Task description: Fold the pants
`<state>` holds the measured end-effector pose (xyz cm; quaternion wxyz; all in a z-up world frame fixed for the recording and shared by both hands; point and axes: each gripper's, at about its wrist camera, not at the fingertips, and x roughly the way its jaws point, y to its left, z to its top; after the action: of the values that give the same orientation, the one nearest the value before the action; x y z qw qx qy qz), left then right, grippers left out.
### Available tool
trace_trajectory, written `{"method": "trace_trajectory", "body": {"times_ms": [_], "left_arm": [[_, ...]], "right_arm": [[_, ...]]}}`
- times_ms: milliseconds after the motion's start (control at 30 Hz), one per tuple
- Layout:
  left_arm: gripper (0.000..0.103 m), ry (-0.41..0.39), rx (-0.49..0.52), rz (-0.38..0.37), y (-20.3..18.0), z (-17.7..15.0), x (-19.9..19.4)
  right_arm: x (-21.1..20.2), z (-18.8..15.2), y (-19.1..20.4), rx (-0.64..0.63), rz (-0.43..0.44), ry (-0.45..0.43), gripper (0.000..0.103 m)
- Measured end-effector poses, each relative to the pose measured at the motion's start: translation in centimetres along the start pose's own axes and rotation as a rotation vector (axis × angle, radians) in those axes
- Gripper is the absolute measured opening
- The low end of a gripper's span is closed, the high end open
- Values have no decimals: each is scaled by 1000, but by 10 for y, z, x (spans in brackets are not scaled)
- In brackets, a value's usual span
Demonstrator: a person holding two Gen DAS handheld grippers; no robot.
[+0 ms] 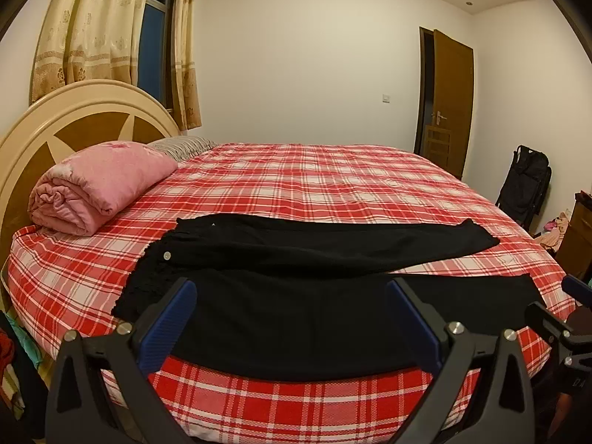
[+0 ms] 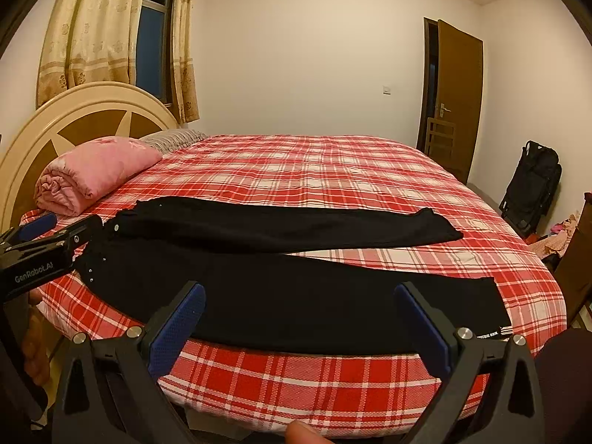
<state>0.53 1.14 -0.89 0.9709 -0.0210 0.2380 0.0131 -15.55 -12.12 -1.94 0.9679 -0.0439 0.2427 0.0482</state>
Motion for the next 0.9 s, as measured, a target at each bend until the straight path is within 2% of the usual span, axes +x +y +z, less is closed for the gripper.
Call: {"method": "trace_trajectory", "body": {"times_ms": [900], "left_arm": [[103, 12, 5, 8, 2, 0, 4]], "right_arm": [[6, -2, 4, -13, 14, 25, 102]]}}
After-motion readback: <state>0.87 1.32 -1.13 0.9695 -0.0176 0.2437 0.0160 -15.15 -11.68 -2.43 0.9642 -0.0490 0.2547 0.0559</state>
